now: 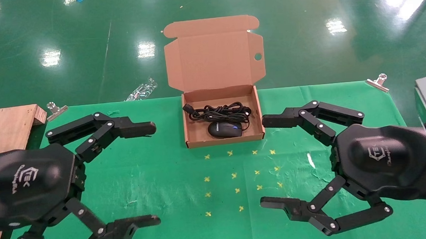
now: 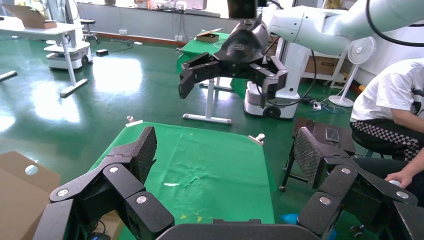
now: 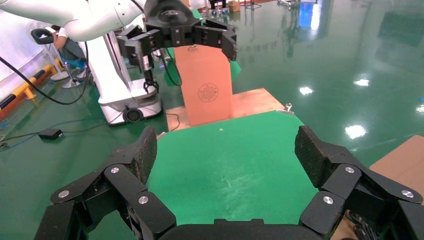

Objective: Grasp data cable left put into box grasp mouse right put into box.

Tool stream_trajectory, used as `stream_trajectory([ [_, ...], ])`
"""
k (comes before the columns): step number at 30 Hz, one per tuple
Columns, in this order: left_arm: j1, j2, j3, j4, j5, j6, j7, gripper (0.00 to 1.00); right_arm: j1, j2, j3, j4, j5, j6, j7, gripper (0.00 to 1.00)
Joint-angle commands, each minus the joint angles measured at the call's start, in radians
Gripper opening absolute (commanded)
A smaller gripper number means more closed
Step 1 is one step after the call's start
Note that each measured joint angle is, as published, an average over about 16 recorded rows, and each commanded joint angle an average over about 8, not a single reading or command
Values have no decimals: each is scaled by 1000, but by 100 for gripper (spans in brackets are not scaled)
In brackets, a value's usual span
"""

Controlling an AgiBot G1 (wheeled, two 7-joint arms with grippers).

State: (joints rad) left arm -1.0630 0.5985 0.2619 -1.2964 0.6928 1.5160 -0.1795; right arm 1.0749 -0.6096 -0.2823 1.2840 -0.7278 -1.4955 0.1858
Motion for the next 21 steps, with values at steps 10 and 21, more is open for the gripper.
stream_trajectory([
  [10, -2, 3, 4, 3, 9, -5, -2, 100, 0, 0, 0, 0, 0, 0, 0, 100],
  [21, -8, 9, 13, 9, 27, -15, -6, 100, 1, -1, 0, -1, -1, 1, 0, 100],
])
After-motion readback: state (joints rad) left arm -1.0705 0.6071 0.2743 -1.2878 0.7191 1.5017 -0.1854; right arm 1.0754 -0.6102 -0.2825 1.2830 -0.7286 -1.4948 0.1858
